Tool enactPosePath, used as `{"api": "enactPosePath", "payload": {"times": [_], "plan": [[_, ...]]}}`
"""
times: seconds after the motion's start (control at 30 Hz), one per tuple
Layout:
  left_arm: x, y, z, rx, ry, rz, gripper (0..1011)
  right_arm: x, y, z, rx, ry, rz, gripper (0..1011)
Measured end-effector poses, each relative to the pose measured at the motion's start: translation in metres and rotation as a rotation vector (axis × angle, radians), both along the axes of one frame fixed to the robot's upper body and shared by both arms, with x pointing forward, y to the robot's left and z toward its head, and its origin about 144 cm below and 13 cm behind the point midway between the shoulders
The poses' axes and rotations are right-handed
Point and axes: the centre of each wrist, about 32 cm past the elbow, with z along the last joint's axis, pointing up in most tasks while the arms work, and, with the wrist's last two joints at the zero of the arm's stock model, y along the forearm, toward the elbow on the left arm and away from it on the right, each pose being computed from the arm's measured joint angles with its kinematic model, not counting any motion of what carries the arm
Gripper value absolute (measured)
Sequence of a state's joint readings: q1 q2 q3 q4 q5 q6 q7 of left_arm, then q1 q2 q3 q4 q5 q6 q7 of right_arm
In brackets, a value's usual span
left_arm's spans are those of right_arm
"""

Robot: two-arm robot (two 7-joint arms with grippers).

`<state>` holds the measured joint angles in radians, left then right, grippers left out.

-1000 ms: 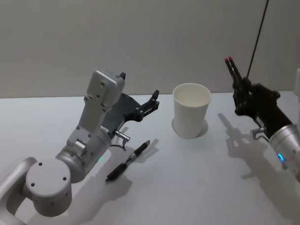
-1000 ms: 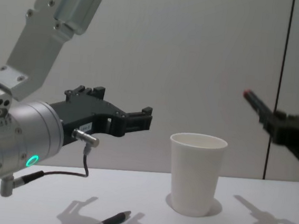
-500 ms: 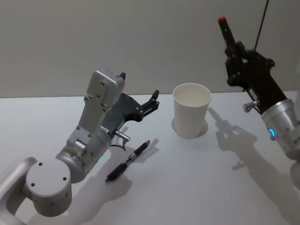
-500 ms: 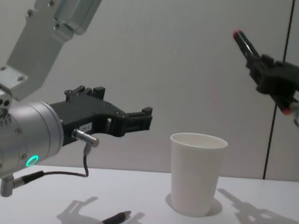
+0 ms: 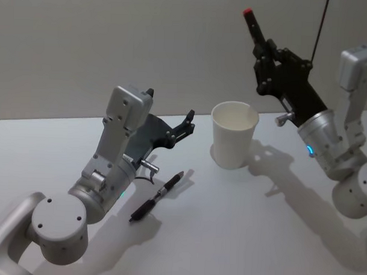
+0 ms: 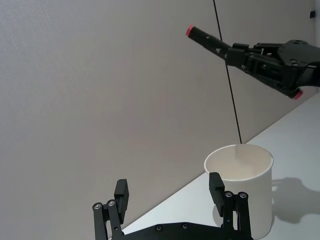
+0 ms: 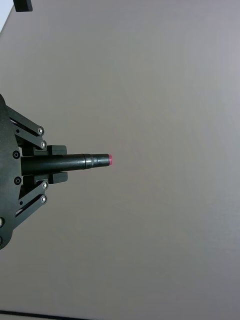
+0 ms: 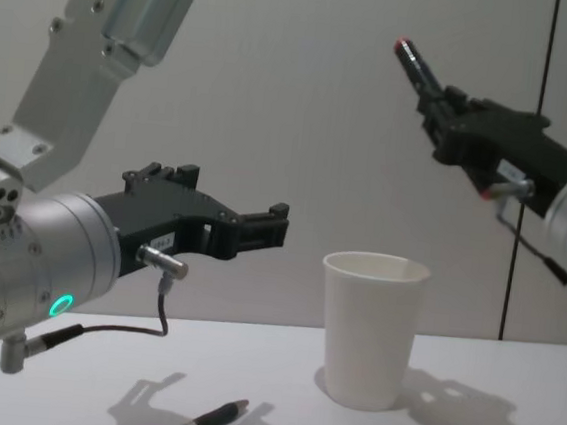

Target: Place the pen into the pen holder.

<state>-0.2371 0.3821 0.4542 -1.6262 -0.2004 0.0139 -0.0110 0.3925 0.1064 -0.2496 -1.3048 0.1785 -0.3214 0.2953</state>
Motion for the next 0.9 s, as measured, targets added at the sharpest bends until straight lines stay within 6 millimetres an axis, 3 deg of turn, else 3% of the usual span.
{"api": "enactPosePath", "payload": {"times": [0.9], "plan": [[0.0,0.0,0.0,0.0,0.0,0.0,1001,0.031,0.028,-0.025,-0.05,-0.011,0.051,185]]}}
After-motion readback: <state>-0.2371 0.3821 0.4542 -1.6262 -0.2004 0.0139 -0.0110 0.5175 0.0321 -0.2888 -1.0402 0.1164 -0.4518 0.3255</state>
